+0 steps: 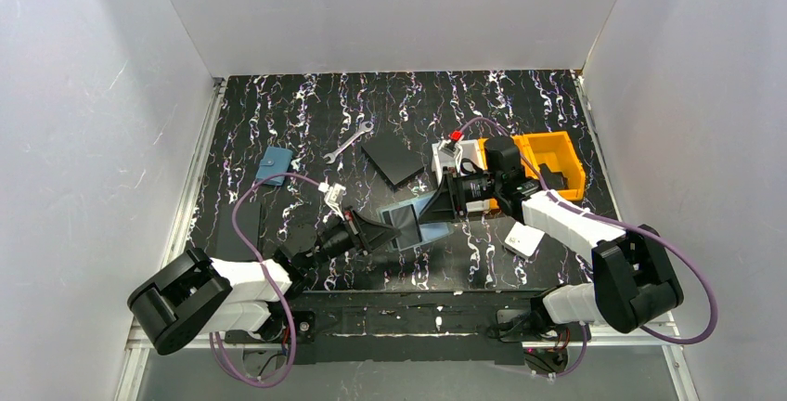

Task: Take the credit cards out of the card holder
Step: Remove the credit card from the card holder, then adjust the credit card in the storage box.

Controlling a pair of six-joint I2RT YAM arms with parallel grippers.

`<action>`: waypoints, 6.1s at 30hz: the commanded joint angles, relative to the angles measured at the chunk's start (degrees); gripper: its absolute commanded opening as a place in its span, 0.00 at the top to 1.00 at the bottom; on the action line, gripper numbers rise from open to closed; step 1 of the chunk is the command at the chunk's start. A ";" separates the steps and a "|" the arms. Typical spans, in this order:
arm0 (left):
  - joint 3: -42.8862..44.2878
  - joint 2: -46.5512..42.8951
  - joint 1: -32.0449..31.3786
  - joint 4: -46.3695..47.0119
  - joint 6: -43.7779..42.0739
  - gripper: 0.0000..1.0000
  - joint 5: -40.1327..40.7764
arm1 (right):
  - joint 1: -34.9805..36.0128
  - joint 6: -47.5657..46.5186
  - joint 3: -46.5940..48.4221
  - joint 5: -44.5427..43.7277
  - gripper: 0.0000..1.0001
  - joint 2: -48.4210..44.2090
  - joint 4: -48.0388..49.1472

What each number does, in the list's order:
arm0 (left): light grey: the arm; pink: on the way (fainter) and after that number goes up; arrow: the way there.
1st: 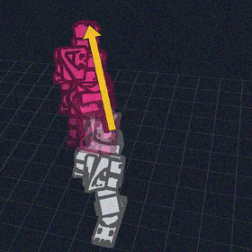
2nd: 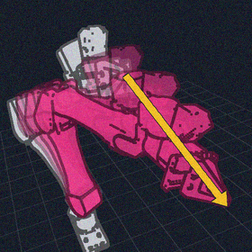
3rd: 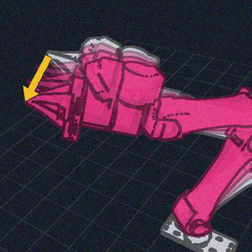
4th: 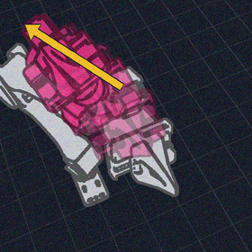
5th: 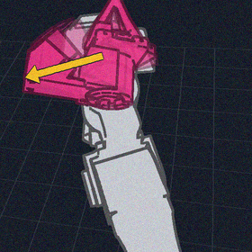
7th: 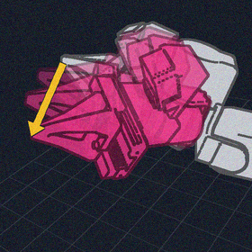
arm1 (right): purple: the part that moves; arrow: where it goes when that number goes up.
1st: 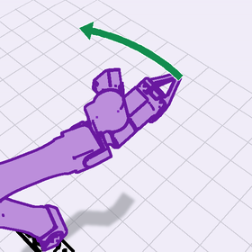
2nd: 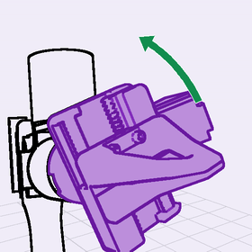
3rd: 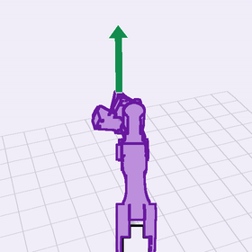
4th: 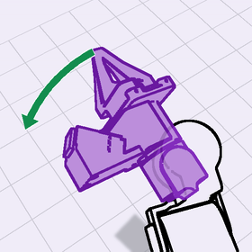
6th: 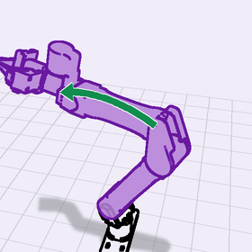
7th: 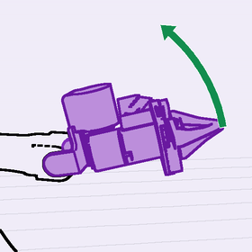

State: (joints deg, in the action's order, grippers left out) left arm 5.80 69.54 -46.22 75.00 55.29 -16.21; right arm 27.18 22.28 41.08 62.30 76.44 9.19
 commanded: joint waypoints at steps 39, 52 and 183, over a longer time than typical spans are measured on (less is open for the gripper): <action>0.53 -2.55 0.18 5.18 1.97 0.88 1.61 | -4.24 9.22 -0.20 7.98 0.99 0.58 13.31; 0.91 -1.26 0.53 4.45 2.30 0.75 0.61 | -4.24 9.54 -0.46 8.58 0.99 0.32 13.40; 17.12 0.49 6.09 -12.90 -4.03 0.86 -12.05 | 0.25 -42.96 16.39 4.68 0.99 -1.11 -40.58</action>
State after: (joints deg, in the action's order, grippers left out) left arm 23.09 72.51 -40.16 60.90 49.32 -34.11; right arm 27.16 -16.82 53.19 67.22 75.57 -27.16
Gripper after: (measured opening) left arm 0.030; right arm 0.063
